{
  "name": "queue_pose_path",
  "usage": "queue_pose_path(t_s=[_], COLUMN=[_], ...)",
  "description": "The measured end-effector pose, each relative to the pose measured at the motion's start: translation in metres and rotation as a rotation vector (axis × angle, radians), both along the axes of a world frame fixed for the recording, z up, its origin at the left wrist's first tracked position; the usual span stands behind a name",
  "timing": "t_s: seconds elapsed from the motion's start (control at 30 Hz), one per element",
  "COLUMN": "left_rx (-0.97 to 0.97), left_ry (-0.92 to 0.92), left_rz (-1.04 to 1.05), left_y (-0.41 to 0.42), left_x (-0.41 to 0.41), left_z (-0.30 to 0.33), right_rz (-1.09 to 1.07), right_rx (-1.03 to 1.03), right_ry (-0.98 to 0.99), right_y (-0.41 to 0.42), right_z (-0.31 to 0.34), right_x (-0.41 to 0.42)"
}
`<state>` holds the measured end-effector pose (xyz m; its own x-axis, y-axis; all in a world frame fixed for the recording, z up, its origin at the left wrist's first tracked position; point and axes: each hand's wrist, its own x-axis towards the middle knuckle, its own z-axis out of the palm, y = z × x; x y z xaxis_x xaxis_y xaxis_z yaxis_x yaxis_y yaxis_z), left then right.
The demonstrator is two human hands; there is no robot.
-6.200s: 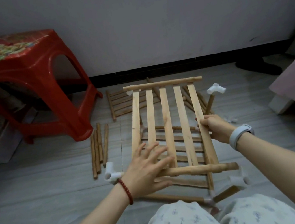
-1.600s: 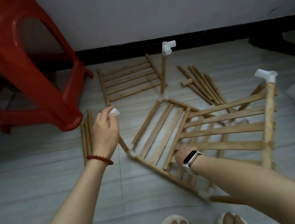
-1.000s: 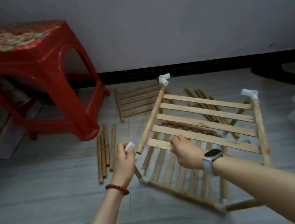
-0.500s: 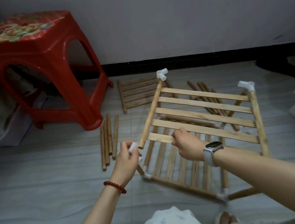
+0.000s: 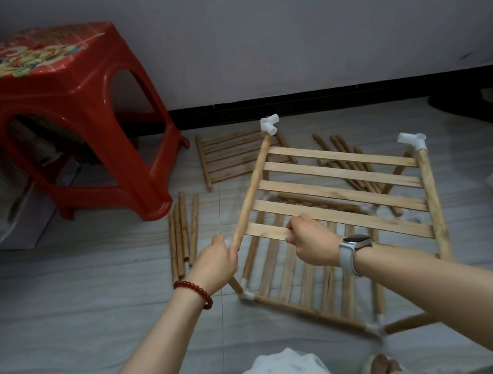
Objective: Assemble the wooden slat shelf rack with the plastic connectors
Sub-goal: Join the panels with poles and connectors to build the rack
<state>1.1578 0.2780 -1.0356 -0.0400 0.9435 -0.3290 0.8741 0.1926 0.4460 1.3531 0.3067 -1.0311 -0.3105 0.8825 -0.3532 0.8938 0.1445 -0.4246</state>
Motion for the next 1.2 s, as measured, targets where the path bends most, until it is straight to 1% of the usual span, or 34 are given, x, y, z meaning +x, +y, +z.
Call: queue_pose_path(t_s=[0.13, 0.2, 0.3, 0.43, 0.5, 0.57, 0.67, 0.77, 0.83, 0.93, 1.03, 1.13, 1.2], left_rx=[-0.017, -0.010, 0.003, 0.046, 0.116, 0.192, 0.252, 0.241, 0.196, 0.097, -0.090, -0.277, -0.280], left_ry=[0.045, 0.042, -0.090, -0.231, -0.261, -0.324, -0.385, -0.441, -0.466, -0.554, -0.638, -0.609, -0.499], left_rz=[-0.019, 0.043, 0.148, 0.200, 0.244, 0.335, 0.442, 0.470, 0.433, 0.307, 0.162, -0.024, -0.103], left_y=[0.002, 0.005, 0.007, 0.003, 0.000, -0.001, 0.001, 0.001, -0.004, -0.015, -0.025, -0.026, -0.021], left_x=[0.005, 0.008, 0.012, 0.013, 0.015, 0.019, 0.025, 0.029, 0.029, 0.030, 0.030, 0.021, 0.016], left_z=[-0.001, -0.003, -0.006, -0.004, -0.004, -0.004, -0.004, -0.004, -0.004, -0.005, -0.003, 0.005, 0.008], right_rz=[-0.023, -0.028, -0.014, -0.013, -0.007, 0.003, 0.001, 0.010, 0.052, 0.148, 0.250, 0.341, 0.406], right_rx=[0.005, 0.005, 0.000, 0.016, 0.026, 0.042, 0.102, 0.218, 0.270, 0.273, 0.217, 0.146, 0.144], right_ry=[0.041, 0.054, 0.044, 0.050, 0.050, 0.036, 0.008, -0.043, -0.063, -0.073, -0.057, -0.089, -0.187], right_y=[0.003, 0.005, 0.005, 0.004, 0.004, 0.001, -0.008, -0.016, -0.018, -0.015, -0.011, -0.010, -0.011], right_z=[0.004, 0.005, 0.005, 0.003, 0.001, -0.001, -0.005, -0.010, -0.012, -0.011, -0.005, 0.006, 0.013], right_x=[-0.001, -0.002, -0.001, 0.000, 0.000, 0.000, 0.001, 0.004, 0.008, 0.020, 0.037, 0.056, 0.071])
